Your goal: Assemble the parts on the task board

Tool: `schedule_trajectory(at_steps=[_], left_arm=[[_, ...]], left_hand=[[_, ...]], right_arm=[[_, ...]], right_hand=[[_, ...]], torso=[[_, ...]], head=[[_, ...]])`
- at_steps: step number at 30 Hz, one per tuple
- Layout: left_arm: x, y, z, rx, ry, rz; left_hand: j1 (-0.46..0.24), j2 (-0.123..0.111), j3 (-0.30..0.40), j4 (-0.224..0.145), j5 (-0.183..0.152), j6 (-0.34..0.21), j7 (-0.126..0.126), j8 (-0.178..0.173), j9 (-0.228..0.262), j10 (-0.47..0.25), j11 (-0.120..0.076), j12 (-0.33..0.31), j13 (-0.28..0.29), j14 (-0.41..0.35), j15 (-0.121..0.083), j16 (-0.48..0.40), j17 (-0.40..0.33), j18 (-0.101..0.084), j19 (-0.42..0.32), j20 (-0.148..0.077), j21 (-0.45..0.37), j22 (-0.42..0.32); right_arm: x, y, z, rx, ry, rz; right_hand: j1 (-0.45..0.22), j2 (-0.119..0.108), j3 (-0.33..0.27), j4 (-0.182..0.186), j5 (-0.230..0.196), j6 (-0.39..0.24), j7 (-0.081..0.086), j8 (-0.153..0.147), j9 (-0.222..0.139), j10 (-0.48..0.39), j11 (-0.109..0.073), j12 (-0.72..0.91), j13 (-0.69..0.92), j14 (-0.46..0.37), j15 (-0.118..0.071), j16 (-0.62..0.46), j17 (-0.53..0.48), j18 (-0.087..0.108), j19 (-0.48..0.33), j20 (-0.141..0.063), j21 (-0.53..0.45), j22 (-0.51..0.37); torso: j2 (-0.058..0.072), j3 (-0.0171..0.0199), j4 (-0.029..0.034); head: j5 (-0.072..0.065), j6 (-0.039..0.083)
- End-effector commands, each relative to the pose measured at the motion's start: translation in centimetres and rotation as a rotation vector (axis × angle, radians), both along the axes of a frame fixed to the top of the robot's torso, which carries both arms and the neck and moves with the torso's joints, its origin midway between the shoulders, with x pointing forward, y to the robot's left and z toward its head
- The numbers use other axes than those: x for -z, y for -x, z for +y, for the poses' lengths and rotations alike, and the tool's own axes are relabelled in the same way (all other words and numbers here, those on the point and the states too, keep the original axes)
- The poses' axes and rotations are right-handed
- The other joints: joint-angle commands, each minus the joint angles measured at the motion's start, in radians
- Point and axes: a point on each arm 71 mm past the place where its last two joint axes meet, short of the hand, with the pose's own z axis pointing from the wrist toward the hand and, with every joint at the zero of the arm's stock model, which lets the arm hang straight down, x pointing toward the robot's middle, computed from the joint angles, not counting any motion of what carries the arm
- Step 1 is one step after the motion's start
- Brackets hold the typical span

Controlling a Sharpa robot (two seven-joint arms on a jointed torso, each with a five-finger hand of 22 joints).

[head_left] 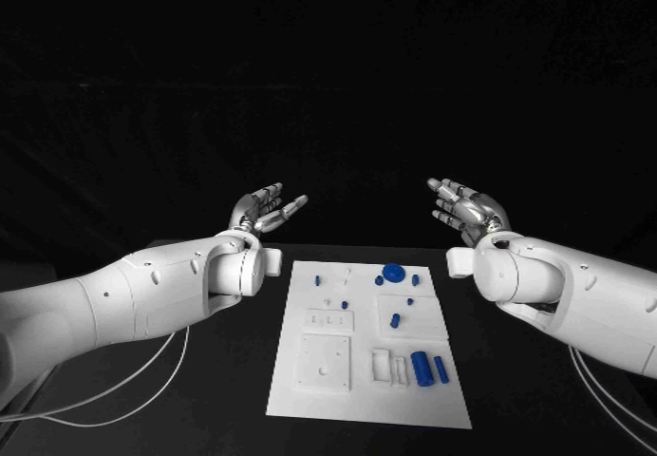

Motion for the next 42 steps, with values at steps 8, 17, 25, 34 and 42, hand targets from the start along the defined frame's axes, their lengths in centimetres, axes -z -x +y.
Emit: schedule_trajectory(at_steps=[8,17,25,34,42], left_arm=[[-0.5,-2.1,0.2,0.083,0.047,0.057],[-0.5,-2.0,0.3,0.096,0.054,0.063],[-0.5,-2.0,0.1,0.135,0.064,0.067],[-0.7,-0.8,-0.1,0.207,0.043,0.064],[-1.8,0.8,-0.7,0.299,0.044,0.051]], left_hand=[[0.051,-0.003,0.006,0.011,0.008,0.025,0.004,0.007,0.002,0.019,0.007,0.006,0.002,0.018,0.004,0.005,0.002,0.021,0.023,0.010,0.005,0.003],[0.045,0.009,0.010,-0.003,0.007,0.036,0.010,0.008,0.003,0.035,0.011,0.007,0.003,0.028,0.006,0.005,0.003,0.022,0.030,0.010,0.006,0.004],[-0.023,0.124,0.003,-0.187,0.005,0.262,0.043,0.030,0.013,0.304,0.045,0.019,0.015,0.415,0.035,0.037,0.022,0.062,0.237,-0.006,0.057,0.026],[-0.024,0.188,-0.041,-0.308,0.012,0.448,0.053,0.026,0.021,0.658,0.041,0.032,0.026,0.752,-0.014,0.123,0.032,-0.066,0.416,-0.174,0.175,0.057],[-0.030,0.199,-0.060,-0.338,0.007,0.437,0.050,0.025,0.020,0.679,0.030,0.033,0.027,0.815,-0.044,0.190,0.034,-0.078,0.454,-0.210,0.243,0.086]], right_arm=[[-0.4,-1.8,-0.4,-0.278,0.008,0.140],[-0.6,-2.9,-2.2,-0.220,0.138,0.060],[-0.7,-3.1,-2.6,-0.235,0.433,-0.062],[-0.3,-3.2,-1.9,-0.331,0.820,-0.169],[-0.2,-2.5,0.0,-0.439,1.110,-0.211]], right_hand=[[0.095,-0.002,0.000,-0.077,0.004,0.110,0.047,0.011,0.007,0.114,0.009,0.011,0.007,0.126,0.010,0.012,0.008,0.029,0.065,0.002,0.015,0.007],[0.124,-0.005,0.021,-0.156,-0.003,0.316,0.035,0.021,0.017,0.333,0.006,0.020,0.017,0.338,0.010,0.022,0.018,0.010,0.204,-0.034,0.041,0.016],[0.097,-0.032,0.134,-0.241,-0.006,0.641,0.021,0.034,0.031,0.704,-0.040,0.034,0.031,0.717,-0.039,0.038,0.034,-0.014,0.493,-0.094,0.095,0.033],[0.091,-0.089,0.282,-0.271,-0.009,0.788,-0.017,0.041,0.039,0.948,-0.130,0.036,0.033,1.090,-0.184,0.096,0.086,-0.012,0.850,-0.241,0.227,0.066],[0.114,-0.119,0.244,-0.269,-0.026,0.799,-0.025,0.037,0.037,0.939,-0.144,0.035,0.033,1.213,-0.242,0.475,0.349,0.020,1.060,-0.323,0.431,0.182]], torso=[[0.000,-0.0006,-0.0002],[0.000,-0.0005,-0.0013],[0.000,0.0002,-0.0008],[0.011,0.0018,-0.0006],[0.044,-0.0010,0.0027]], head=[[0.001,-0.001],[-0.006,0.012],[-0.014,0.018],[-0.026,0.016],[-0.045,0.028]])
